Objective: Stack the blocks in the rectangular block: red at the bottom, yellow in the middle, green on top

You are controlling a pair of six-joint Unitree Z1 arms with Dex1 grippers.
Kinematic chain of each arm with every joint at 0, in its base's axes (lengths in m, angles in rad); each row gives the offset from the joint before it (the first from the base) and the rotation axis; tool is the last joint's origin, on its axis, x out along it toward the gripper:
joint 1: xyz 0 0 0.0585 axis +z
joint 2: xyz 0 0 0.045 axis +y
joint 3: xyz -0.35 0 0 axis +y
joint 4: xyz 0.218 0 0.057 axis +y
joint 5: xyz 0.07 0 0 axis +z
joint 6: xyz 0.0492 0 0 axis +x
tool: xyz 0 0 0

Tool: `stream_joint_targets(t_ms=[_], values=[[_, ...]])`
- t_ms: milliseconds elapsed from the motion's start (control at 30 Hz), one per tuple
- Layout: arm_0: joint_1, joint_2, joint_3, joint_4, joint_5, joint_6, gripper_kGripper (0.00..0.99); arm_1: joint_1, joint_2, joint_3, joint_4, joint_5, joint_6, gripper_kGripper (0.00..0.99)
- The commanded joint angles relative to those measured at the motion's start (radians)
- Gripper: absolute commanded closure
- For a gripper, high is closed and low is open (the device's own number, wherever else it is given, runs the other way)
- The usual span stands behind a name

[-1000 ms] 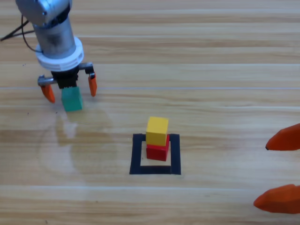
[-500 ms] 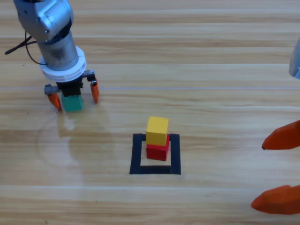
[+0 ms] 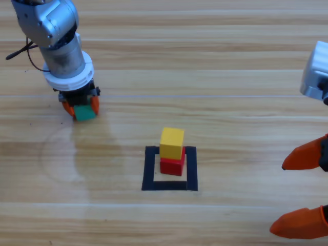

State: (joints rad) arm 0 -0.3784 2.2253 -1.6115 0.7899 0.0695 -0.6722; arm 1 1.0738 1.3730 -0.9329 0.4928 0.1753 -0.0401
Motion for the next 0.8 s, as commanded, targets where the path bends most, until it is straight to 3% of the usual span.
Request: stream_joint_targets(t_ms=[33,233,367,800], values=[[-0.013,0.011,-0.038,0.058,0.035,0.033,0.896,0.026,0.031,0.0,0.016,0.003,-0.004,0.004],[-0.135,0.005,-0.407,0.35,0.127,0.094,0.915,0.026,0.032,0.0,0.018,0.003,-0.004,0.004],[-0.258,-0.027,-0.666,0.497,0.102,0.16,0.915,0.026,0.034,0.0,0.018,0.003,-0.004,0.004],[-0.527,-0.072,-0.633,0.509,0.015,0.174,0.956,0.026,0.032,-0.001,0.026,0.0,0.0,0.004]])
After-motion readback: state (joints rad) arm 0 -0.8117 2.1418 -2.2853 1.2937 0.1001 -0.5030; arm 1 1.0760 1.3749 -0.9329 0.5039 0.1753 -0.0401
